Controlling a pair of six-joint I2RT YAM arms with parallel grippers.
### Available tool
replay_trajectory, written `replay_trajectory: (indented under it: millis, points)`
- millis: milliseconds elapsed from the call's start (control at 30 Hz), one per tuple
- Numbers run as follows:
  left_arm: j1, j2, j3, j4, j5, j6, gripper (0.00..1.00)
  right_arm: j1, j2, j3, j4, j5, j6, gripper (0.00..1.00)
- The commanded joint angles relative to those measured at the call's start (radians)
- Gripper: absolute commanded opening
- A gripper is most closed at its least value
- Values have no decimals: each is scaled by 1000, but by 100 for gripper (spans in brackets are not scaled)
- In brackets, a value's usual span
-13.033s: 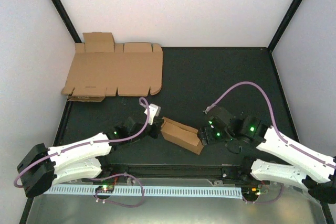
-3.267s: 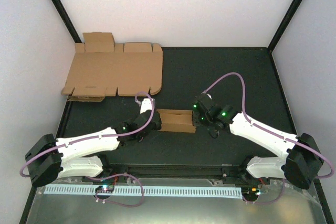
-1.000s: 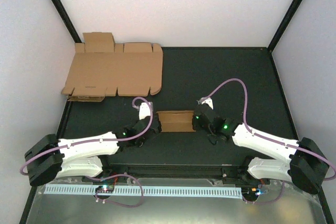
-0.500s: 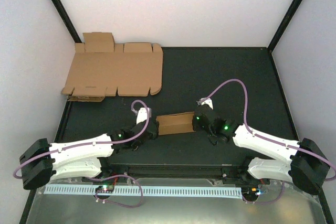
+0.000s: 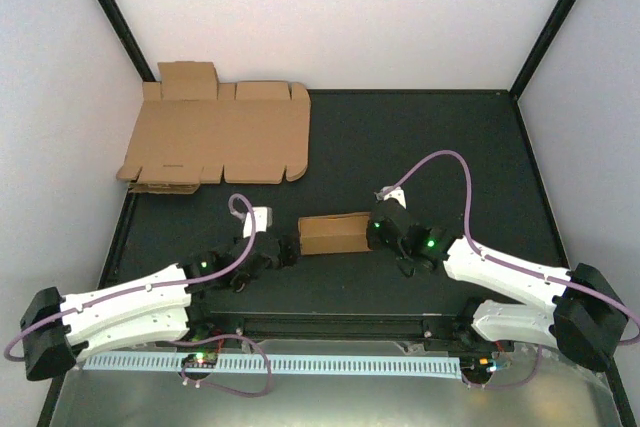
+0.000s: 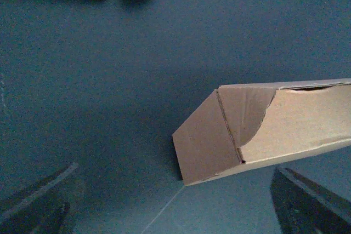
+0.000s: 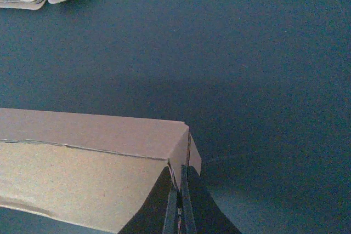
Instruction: Fold the paper box
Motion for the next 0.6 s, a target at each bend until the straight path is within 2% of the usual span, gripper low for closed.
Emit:
replay_trajectory:
  millis: [0, 67, 133, 267, 567]
  points:
    - [10, -37, 19, -72, 8, -19, 86, 6, 9, -18, -79, 3, 2, 2]
    - [13, -36, 24, -61, 27, 4, 73, 6, 12, -16, -80, 1, 1, 2]
    - [14, -24, 39, -60, 40, 25, 65, 5, 14, -14, -83, 0, 2, 2]
    - [21, 12, 86, -62, 69, 64, 54, 6, 14, -13, -85, 0, 2, 2]
    - [28, 90, 156, -51, 91, 93, 55, 6, 22, -9, -84, 1, -1, 2]
